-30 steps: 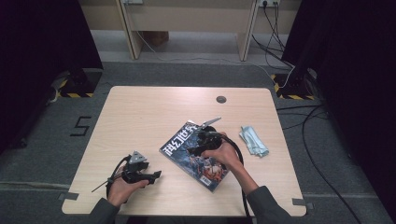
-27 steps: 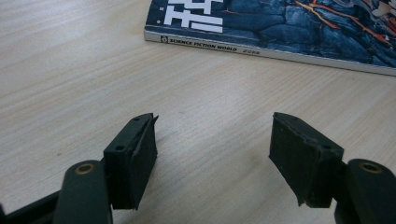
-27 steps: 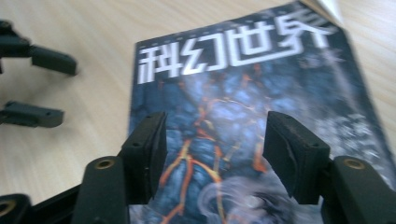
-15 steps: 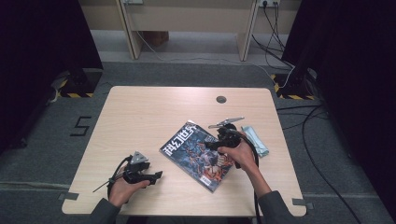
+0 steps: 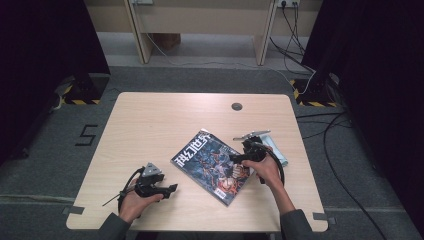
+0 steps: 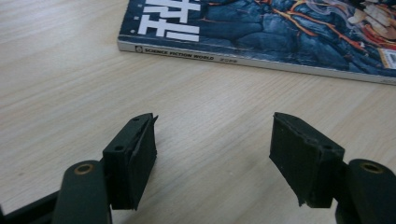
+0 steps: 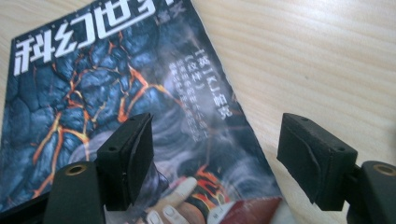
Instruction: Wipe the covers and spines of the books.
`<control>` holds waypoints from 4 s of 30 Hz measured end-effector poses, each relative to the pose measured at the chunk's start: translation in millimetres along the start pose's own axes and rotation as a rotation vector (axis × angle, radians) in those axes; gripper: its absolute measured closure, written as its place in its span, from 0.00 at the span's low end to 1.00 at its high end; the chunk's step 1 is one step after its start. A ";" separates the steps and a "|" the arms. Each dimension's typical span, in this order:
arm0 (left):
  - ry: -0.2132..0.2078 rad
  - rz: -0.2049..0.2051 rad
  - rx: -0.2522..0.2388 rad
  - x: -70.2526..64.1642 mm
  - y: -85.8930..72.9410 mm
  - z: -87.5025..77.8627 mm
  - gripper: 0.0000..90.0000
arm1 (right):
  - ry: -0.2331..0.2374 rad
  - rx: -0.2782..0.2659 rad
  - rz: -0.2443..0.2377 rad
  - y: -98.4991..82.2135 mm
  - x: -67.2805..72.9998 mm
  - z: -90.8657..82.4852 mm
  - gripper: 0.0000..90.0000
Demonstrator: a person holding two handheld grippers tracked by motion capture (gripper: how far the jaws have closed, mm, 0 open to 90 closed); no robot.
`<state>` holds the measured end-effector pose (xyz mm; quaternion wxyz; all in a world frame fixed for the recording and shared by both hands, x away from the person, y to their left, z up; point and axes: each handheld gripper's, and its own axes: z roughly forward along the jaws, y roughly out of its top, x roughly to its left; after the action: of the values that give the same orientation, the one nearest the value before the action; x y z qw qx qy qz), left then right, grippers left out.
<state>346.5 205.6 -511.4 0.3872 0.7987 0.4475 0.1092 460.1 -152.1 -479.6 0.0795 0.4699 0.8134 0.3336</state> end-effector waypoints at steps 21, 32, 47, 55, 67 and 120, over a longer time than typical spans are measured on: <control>-0.050 0.023 -0.006 -20.8 8.4 16.9 0.34 | -0.016 0.046 0.016 -17.3 -14.3 2.9 0.30; -0.071 0.020 -0.013 -28.8 15.4 27.5 0.31 | -0.002 0.054 -0.026 -33.7 -1.7 -7.3 0.33; -0.096 -0.008 -0.020 -24.7 24.5 36.4 0.30 | 0.048 0.075 -0.073 -61.4 23.7 -24.4 0.34; -0.069 -0.017 -0.024 -21.4 29.9 41.3 0.28 | 0.045 0.091 -0.103 -69.2 39.5 -26.9 0.29; 0.005 0.013 -0.022 -5.1 52.3 60.6 0.27 | 0.091 0.104 -0.136 -73.3 53.2 -27.1 0.29; 0.002 0.057 0.021 -18.4 58.9 64.0 0.33 | 0.011 0.078 -0.180 -76.7 75.3 -23.8 0.30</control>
<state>406.3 139.9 -509.4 0.3753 0.8150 0.4259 0.1162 353.9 -127.5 -494.8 0.0865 0.3956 0.8652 0.2958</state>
